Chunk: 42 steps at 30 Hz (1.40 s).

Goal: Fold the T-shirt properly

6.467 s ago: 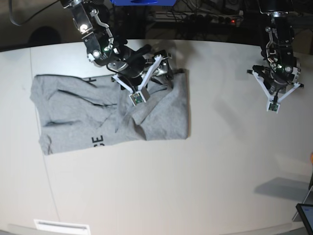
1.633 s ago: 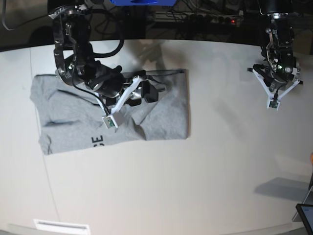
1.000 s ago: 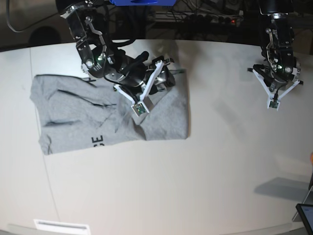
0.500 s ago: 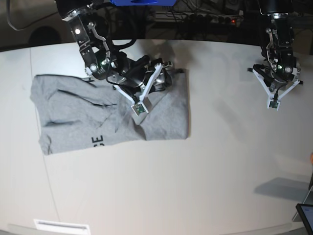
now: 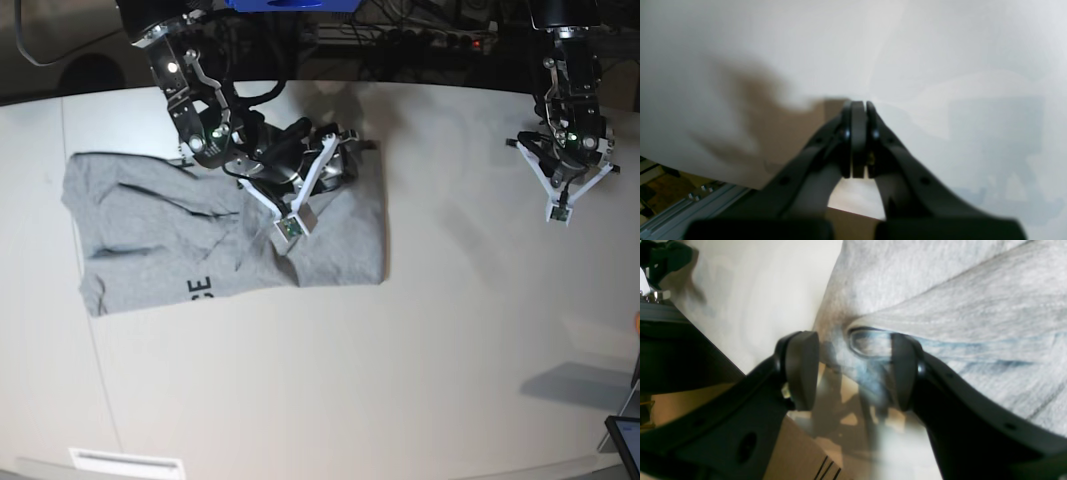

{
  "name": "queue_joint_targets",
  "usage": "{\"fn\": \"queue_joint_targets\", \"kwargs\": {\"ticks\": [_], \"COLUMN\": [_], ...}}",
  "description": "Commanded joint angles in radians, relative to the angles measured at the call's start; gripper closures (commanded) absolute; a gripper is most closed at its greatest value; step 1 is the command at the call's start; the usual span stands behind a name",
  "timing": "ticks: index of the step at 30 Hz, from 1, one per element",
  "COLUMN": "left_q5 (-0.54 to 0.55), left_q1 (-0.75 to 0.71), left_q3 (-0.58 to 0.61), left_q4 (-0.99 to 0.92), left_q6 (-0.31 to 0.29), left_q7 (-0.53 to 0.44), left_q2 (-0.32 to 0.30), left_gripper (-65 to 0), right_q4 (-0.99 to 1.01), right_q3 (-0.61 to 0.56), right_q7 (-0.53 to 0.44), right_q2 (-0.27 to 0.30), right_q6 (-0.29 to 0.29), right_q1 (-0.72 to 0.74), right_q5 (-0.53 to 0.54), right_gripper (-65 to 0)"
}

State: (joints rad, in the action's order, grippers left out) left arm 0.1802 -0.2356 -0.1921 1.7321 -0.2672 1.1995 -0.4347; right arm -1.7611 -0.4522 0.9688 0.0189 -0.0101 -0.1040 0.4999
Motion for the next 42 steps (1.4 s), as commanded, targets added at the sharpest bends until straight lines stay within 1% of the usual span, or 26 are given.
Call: {"fn": "queue_joint_targets", "kwargs": {"ticks": [1,4,7,8,9,10,12,13,14,15,22,28,31,33,37,40,42], "left_q5": [-0.011,-0.011,-0.011,-0.011,-0.011,-0.011,-0.011,-0.011,-0.011,-0.011,-0.011,-0.011,-0.012,-0.012,-0.012,-0.014,-0.015], "left_q1": [0.008,0.008,0.008,0.008,0.008,0.008,0.008,0.008,0.008,0.008,0.008,0.008,0.008,0.008,0.008,0.008,0.009], "left_q3": [-0.01,-0.01,-0.01,-0.01,-0.01,-0.01,-0.01,-0.01,-0.01,-0.01,-0.01,-0.01,-0.01,-0.01,-0.01,-0.01,-0.01], "left_q4": [0.012,0.012,0.012,0.012,0.012,0.01,0.01,0.01,0.01,0.01,0.01,0.01,0.01,0.01,0.01,0.01,0.01], "left_q6": [-0.002,-0.002,-0.002,-0.002,-0.002,-0.002,-0.002,-0.002,-0.002,-0.002,-0.002,-0.002,-0.002,-0.002,-0.002,-0.002,-0.002], "left_q7": [-0.011,-0.011,-0.011,-0.011,-0.011,-0.011,-0.011,-0.011,-0.011,-0.011,-0.011,-0.011,-0.011,-0.011,-0.011,-0.011,-0.011], "left_q2": [-0.016,-0.016,-0.016,-0.016,-0.016,-0.016,-0.016,-0.016,-0.016,-0.016,-0.016,-0.016,-0.016,-0.016,-0.016,-0.016,-0.016], "left_gripper": [0.0,0.0,0.0,0.0,0.0,0.0,0.0,0.0,0.0,0.0,0.0,0.0,0.0,0.0,0.0,0.0,0.0], "right_q4": [0.002,0.02,0.023,0.023,0.023,0.023,0.023,0.023,0.023,0.023,0.019,0.019,0.017,0.013,-0.032,-0.069,-0.099], "right_q3": [-0.006,-0.052,-0.058,-0.058,-0.058,-0.058,-0.058,-0.058,-0.058,-0.058,-0.052,0.077,0.1,0.102,0.165,0.209,0.237], "right_q7": [-0.018,-0.034,-0.041,-0.041,-0.041,-0.043,-0.043,-0.041,-0.04,-0.04,-0.04,-0.032,-0.03,-0.03,-0.027,0.029,0.051], "right_q2": [-0.006,-0.006,-0.006,-0.006,-0.006,-0.006,-0.006,-0.006,-0.006,-0.006,0.0,0.003,0.029,0.031,0.031,0.031,0.028], "right_q6": [-0.004,-0.004,-0.004,-0.004,-0.004,-0.004,-0.004,-0.004,-0.004,-0.004,-0.004,-0.004,-0.004,-0.004,-0.004,-0.004,-0.004], "right_q1": [0.017,0.031,0.033,0.033,0.033,0.033,0.033,0.033,0.033,0.034,0.034,0.028,0.026,0.026,0.0,-0.003,-0.004], "right_q5": [0.013,0.01,0.01,0.01,0.01,0.01,0.01,0.01,0.01,0.01,0.01,0.01,0.018,0.018,0.018,0.018,0.018], "right_gripper": [-33.8,-33.8,-33.8,-33.5,-31.6,-27.3,-13.9,-8.3,-3.0,0.0,-0.3,-0.3,-0.3,-0.3,-0.3,-0.3,-0.3]}}
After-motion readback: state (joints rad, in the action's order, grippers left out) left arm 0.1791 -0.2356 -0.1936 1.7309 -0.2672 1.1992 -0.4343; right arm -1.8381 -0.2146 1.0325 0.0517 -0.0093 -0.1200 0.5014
